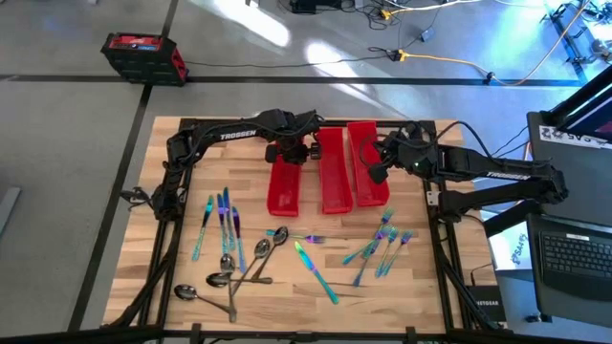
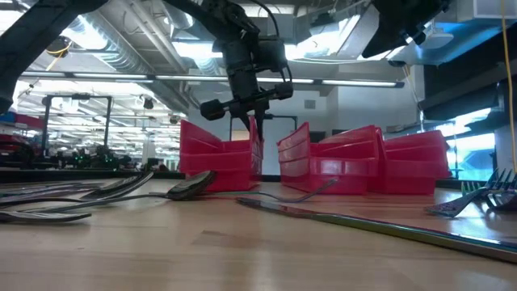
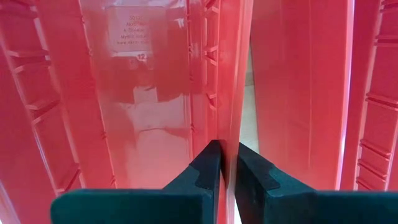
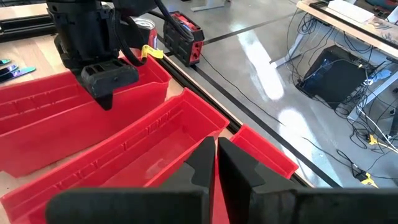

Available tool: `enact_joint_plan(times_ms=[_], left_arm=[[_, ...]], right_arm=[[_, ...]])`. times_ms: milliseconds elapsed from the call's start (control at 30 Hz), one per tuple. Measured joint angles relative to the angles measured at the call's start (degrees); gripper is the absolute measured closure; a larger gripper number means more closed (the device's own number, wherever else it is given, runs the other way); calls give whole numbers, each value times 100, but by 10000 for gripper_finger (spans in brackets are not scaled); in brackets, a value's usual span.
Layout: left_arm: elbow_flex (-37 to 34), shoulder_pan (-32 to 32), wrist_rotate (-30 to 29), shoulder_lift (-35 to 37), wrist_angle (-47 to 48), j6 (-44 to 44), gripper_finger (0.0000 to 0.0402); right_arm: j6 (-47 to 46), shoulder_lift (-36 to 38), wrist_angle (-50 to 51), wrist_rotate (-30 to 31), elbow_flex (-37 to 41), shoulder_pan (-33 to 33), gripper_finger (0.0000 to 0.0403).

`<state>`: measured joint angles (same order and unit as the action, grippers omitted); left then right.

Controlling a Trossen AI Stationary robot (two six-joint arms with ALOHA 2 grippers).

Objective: Sort silverware
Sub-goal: Prepare the red bins to sort the silverware

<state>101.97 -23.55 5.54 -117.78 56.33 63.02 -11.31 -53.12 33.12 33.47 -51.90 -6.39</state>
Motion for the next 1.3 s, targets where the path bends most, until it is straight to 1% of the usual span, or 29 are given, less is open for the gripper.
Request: enact_joint_plan(times_ms=[1067,1300], left_arm=[[0,2,2,0,5,-1,384],[0,26,8,0,13,-239,384]], right_arm=[[4,0,0,0,0,0,400],[4,0,-2,-2,0,0,400]])
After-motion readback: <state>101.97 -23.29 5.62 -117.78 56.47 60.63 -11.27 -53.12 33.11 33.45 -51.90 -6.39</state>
